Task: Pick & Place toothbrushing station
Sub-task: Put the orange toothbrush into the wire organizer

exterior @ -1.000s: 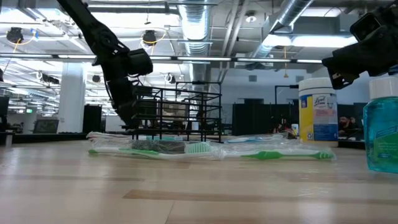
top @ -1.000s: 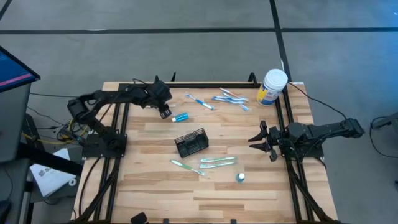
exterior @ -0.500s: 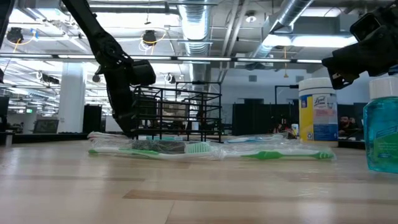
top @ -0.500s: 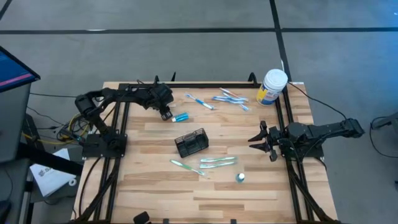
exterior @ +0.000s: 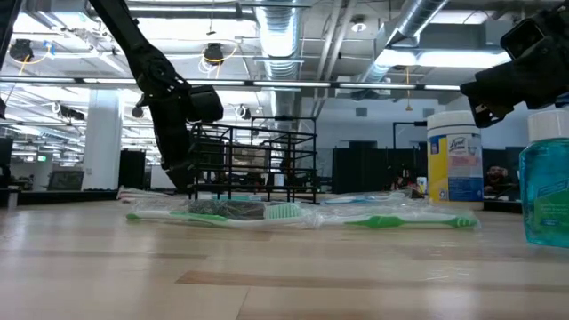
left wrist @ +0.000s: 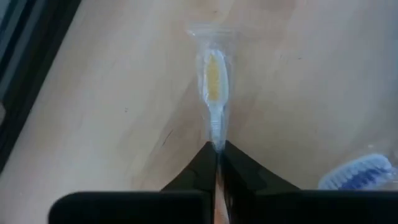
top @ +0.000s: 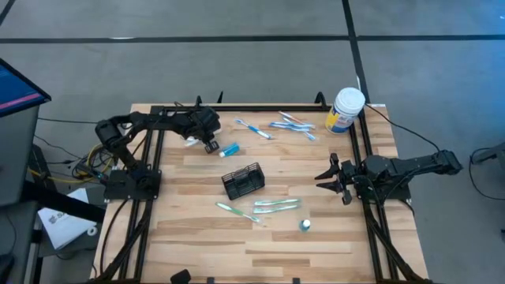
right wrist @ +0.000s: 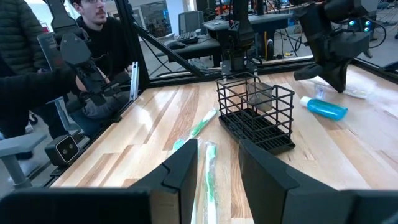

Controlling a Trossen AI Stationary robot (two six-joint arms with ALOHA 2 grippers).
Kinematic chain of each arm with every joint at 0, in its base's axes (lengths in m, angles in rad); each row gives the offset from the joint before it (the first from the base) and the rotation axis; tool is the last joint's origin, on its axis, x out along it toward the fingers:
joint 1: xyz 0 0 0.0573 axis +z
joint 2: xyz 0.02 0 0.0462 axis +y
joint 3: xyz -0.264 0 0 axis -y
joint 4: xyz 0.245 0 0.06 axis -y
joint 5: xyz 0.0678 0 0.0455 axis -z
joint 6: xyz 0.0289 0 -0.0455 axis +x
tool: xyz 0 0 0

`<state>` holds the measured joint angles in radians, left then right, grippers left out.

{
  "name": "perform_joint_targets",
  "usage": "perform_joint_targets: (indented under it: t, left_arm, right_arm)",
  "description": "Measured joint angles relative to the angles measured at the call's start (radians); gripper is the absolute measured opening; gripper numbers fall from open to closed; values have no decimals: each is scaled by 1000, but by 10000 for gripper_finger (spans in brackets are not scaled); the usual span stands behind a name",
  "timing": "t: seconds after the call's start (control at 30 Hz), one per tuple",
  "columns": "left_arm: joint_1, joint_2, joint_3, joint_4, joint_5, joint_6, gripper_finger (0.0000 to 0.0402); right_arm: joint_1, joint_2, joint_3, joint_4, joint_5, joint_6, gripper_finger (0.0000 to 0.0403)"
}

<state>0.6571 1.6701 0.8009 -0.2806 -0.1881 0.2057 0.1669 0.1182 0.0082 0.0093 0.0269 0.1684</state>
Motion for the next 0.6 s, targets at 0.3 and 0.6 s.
perform_joint_targets:
  t: [0.3, 0.6]
  left_arm:
    - [-3, -45, -1, -2, 2, -1, 0]
    - [-13, -246, -1, 0, 49, -36, 0]
  right_arm:
    - [0, 0, 0, 0, 0, -3, 109]
    - [0, 0, 0, 0, 0, -3, 109]
